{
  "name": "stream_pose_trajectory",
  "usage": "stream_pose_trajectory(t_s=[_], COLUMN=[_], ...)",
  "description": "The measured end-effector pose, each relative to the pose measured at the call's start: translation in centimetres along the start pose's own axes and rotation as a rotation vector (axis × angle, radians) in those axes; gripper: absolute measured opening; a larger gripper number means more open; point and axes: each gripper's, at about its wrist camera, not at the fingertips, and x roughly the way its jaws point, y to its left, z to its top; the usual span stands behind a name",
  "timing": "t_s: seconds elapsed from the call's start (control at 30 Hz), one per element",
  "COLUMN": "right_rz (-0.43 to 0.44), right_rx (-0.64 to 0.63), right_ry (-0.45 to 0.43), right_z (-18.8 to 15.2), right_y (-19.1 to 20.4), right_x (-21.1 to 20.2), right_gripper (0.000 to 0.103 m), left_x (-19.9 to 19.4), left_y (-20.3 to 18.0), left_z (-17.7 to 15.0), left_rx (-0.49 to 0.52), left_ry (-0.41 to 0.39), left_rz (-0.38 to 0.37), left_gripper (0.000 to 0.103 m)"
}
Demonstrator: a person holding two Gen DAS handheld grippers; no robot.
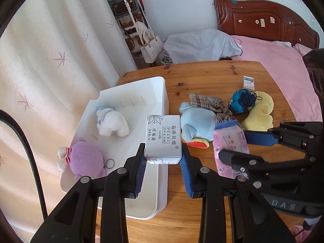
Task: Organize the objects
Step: 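Place the cream box in the tray with left tool while right tool drops the pink packet in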
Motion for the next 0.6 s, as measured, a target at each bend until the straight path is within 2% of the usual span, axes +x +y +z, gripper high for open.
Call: stream_pose_trajectory(t_s=[0.33,0.6], right_rz=[-0.027,-0.041], right_rx=[0.058,0.114], right_ry=[-0.063,-0.102], right_z=[1.5,2.7], right_y=[3.0,6.0], right_x=[0.5,1.8], right_gripper=[0.043,0.043], left_x=[1.0,2.8], left_y=[4.2,8.3], left_z=[2.0,2.7], left_rx=[0.014,0.033], left_ry=[-0.001,0.054], left_rz=[-0.053,-0.064], left_gripper=[0.035,0.035])
